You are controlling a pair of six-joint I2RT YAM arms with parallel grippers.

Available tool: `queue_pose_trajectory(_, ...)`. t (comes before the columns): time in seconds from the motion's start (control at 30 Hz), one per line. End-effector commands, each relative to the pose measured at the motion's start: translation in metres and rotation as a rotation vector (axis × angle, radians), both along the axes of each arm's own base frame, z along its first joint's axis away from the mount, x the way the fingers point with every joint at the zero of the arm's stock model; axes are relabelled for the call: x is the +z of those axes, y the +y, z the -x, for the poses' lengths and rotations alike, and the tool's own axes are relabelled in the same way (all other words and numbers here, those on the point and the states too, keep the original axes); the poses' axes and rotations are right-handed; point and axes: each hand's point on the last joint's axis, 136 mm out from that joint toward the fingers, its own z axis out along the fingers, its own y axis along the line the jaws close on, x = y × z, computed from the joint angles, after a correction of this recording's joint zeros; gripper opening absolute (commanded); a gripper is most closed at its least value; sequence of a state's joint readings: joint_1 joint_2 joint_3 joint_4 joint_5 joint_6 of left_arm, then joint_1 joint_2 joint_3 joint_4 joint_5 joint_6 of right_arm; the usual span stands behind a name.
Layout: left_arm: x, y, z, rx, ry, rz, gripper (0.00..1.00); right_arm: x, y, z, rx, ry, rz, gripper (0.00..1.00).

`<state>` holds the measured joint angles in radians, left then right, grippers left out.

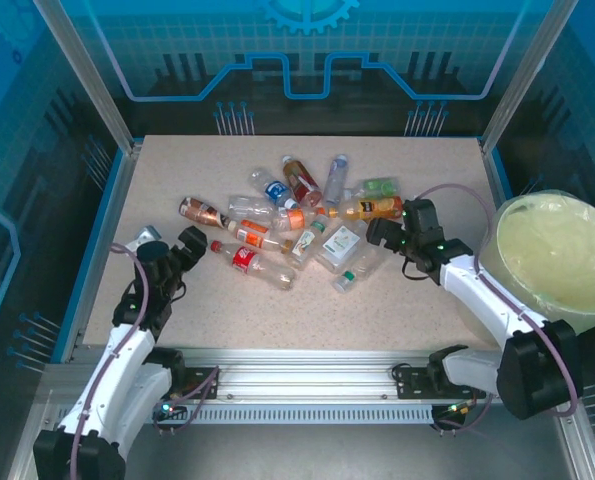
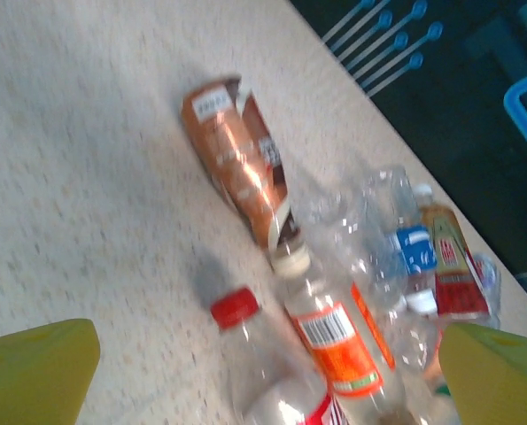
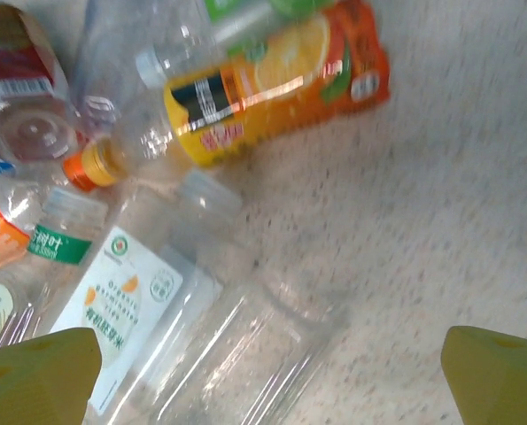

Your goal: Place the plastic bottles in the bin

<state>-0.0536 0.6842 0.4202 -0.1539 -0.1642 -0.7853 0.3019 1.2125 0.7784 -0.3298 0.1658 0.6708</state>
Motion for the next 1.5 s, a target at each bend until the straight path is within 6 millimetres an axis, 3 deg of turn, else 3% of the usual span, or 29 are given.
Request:
queue_pose_trajectory(0.0,-0.024,-0.024,0.009,-0.076,0.088,0.140,0.99,-0.023,0.010,0.015,-0.077,0.128,-0.076,1.00)
queue_pose_trajectory(0.33,-0.030,-0.026,0.009,-0.085,0.127,0.135,0.99,-0.066,0.014,0.014,-0.107,0.259,-0.045,1.00)
queue_pose_trajectory(0.43,-0.032,-0.023,0.012,-0.080,0.143,0.114,0.99,-0.074,0.005,0.015,-0.121,0.280,0.013,0.99)
queue_pose_trajectory(0.6,-0.035,-0.019,0.015,-0.065,0.155,0.094,0.99,-0.075,-0.016,0.021,-0.168,0.312,0.138,1.00)
queue_pose_trajectory(0.73,-0.032,-0.019,0.014,-0.064,0.150,0.093,0.99,-0.061,-0.034,0.028,-0.228,0.280,0.196,1.00)
queue_pose_trajectory(0.97,-0.037,-0.019,0.014,-0.058,0.163,0.103,0.99,-0.048,0.003,0.029,-0.202,0.232,-0.075,1.00)
queue_pose_trajectory(1.2,-0.043,-0.019,0.016,-0.063,0.188,0.100,0.99,-0.064,0.001,0.052,-0.455,0.296,-0.252,1.00)
queue_pose_trajectory(1.47,-0.050,-0.018,0.016,-0.058,0.199,0.095,0.99,-0.071,0.007,0.049,-0.541,0.336,-0.320,1.00)
